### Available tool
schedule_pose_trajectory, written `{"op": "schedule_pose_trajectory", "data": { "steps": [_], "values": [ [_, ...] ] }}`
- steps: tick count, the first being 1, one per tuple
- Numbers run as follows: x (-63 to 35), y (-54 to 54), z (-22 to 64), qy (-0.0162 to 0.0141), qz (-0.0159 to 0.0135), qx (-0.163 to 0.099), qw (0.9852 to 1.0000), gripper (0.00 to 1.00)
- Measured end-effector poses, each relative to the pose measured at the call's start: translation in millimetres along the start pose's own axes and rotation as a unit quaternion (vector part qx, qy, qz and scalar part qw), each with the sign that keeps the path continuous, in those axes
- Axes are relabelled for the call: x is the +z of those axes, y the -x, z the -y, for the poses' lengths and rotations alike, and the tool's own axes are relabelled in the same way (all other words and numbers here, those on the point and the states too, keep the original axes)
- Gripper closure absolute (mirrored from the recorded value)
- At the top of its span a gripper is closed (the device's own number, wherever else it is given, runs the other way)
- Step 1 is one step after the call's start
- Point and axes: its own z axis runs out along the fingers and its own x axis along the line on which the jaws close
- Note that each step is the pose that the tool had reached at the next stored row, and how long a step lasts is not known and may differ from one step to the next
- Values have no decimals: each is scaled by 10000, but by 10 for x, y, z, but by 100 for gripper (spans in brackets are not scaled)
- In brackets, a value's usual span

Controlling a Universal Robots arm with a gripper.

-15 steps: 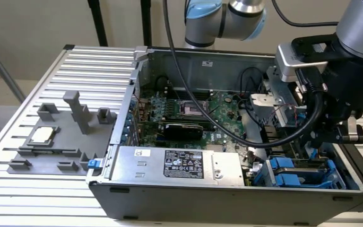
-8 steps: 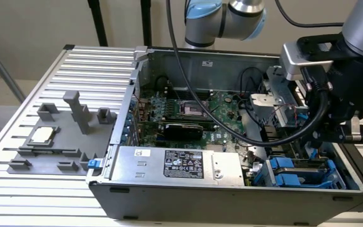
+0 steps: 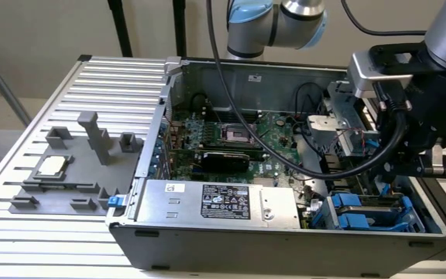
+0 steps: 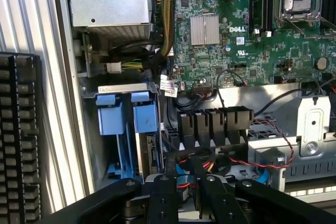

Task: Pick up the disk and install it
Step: 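Insert the second disk wire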

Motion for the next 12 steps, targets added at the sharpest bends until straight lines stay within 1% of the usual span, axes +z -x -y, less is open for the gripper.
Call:
{"op": "schedule_pose_trajectory", "data": {
  "steps": [1,3,9,12],
  "values": [
    [1,1,6,14,-2,10,10000,75],
    [-3,2,20,52,-9,26,10000,75],
    [-33,10,70,183,-26,62,9998,75],
    [-65,14,97,231,-33,80,9997,75]
  ]
}}
